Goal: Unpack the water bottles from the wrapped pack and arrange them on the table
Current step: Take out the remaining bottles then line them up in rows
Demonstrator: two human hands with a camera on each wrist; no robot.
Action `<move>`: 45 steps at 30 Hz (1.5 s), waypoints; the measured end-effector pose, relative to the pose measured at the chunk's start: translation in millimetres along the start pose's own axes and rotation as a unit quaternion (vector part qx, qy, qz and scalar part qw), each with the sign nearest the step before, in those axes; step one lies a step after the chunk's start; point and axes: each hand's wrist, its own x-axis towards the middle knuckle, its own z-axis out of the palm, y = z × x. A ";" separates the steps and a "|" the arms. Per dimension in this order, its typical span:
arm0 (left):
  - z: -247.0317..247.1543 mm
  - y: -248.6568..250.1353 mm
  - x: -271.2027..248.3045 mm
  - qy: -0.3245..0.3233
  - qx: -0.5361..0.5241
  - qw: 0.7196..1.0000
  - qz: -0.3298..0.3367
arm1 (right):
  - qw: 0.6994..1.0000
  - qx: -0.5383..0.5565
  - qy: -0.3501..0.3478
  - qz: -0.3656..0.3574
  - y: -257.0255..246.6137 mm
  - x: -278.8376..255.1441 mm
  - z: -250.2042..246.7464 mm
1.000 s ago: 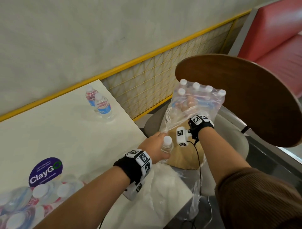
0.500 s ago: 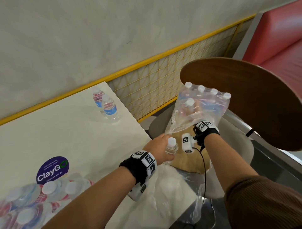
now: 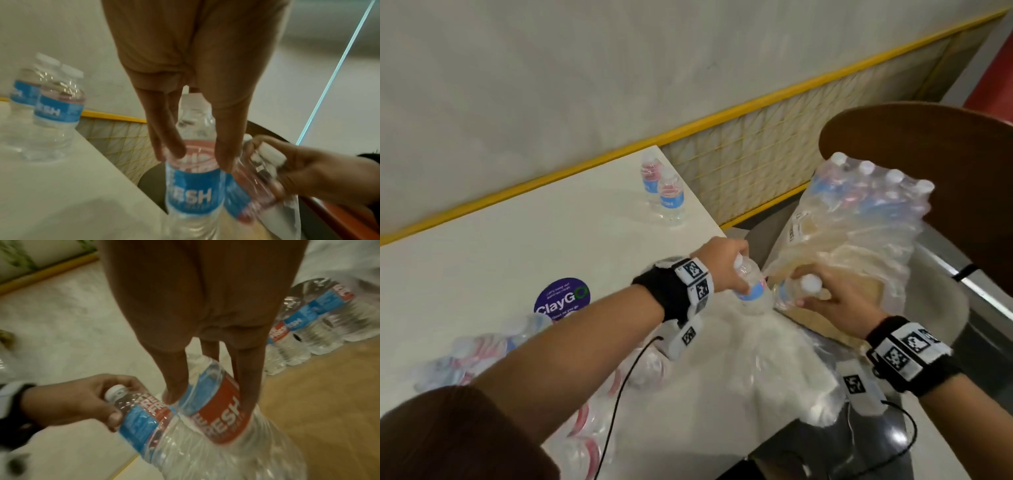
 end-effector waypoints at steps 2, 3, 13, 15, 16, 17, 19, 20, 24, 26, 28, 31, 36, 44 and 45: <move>-13.4 -7.1 -7.5 -0.005 0.063 0.998 -0.001 | 0.997 0.017 -0.082 -0.004 -20.8 -15.6 7.8; -19.3 -12.6 -12.2 -0.009 0.090 0.996 -0.002 | 0.994 0.022 -0.108 0.000 -31.3 -22.2 12.6; -48.4 -89.2 -45.8 -0.061 0.200 0.973 -0.098 | 0.928 -0.017 -0.363 -0.086 -117.2 -64.6 114.6; -50.2 -102.3 -50.3 -0.078 0.218 0.967 -0.107 | 0.914 -0.019 -0.392 -0.105 -127.6 -67.1 138.7; -50.6 -108.9 -51.7 -0.083 0.223 0.965 -0.113 | 0.908 -0.020 -0.402 -0.116 -133.1 -67.9 148.8; -51.5 -113.5 -53.9 -0.088 0.229 0.962 -0.117 | 0.903 -0.025 -0.410 -0.125 -139.2 -68.6 158.4; -53.1 -120.3 -57.4 -0.098 0.240 0.958 -0.120 | 0.895 -0.029 -0.422 -0.141 -149.8 -67.6 175.9; -53.5 -122.2 -59.4 -0.104 0.247 0.956 -0.123 | 0.893 -0.031 -0.425 -0.145 -155.8 -67.1 183.9; -54.6 -128.8 -63.0 -0.136 0.278 0.941 -0.134 | 0.890 -0.049 -0.427 -0.149 -177.3 -62.5 205.5; -56.6 -128.5 -65.2 -0.156 0.295 0.931 -0.149 | 0.897 -0.056 -0.415 -0.144 -181.9 -60.7 208.7; -59.9 -126.1 -68.1 -0.160 0.303 0.927 -0.155 | 0.906 -0.061 -0.398 -0.132 -180.5 -60.2 209.2; -61.0 -112.3 -67.3 -0.136 0.279 0.942 -0.131 | 0.910 -0.066 -0.399 -0.091 -174.4 -63.3 198.9; -50.9 -47.6 -58.7 -0.056 0.232 0.969 -0.067 | 0.925 -0.054 -0.376 -0.025 -153.5 -64.7 161.3; 10.8 40.6 -27.0 -0.121 0.174 0.977 0.026 | 0.944 -0.062 -0.316 0.065 -94.0 -59.7 108.7; 18.5 46.2 -19.7 -0.121 0.170 0.977 0.031 | 0.946 -0.060 -0.308 0.076 -85.9 -59.7 103.7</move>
